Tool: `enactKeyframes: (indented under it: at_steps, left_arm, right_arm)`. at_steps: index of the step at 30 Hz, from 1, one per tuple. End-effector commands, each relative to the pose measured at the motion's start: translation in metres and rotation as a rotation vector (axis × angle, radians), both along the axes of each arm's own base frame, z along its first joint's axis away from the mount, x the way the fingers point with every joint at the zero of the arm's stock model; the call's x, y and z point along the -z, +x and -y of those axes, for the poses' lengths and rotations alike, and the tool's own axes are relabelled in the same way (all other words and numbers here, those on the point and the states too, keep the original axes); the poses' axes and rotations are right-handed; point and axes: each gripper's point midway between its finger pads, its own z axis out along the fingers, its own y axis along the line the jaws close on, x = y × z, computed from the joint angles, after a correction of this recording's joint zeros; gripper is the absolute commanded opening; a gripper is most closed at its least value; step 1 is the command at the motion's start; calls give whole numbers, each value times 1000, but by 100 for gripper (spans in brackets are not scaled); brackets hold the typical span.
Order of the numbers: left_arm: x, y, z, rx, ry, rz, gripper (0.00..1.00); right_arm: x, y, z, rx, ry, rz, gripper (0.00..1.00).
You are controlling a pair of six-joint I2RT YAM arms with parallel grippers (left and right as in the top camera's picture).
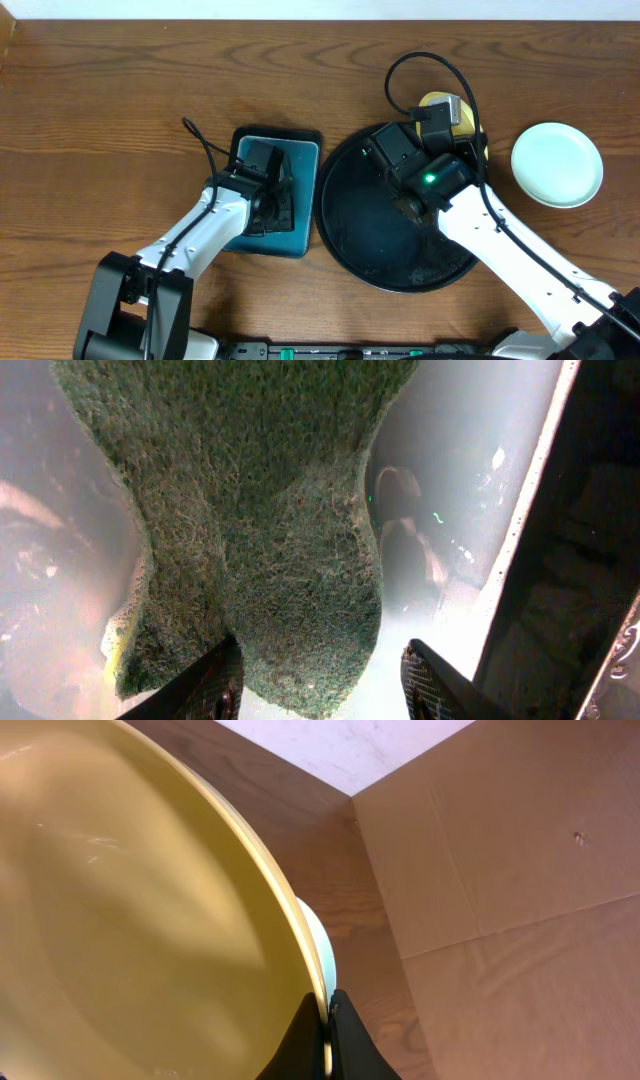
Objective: Clean dirty plates on tray and stack at the side
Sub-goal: 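Lift the yellow plate off the black tray with the right gripper, then carry the yellow plate right and set it on the plate stack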
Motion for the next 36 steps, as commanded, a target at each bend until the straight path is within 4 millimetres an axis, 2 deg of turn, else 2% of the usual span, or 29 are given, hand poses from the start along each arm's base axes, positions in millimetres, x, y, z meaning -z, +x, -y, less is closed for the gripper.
enactKeyframes:
  at_steps: [1,36]
  left_arm:
    - [8,-7,-5,-2,23,-19,52]
    - [8,-7,-4,-2,22,-16,54]
  right_arm:
    - [-15,-2,1,14,7,69,1]
    - [-16,-1,0,14,18,85,1]
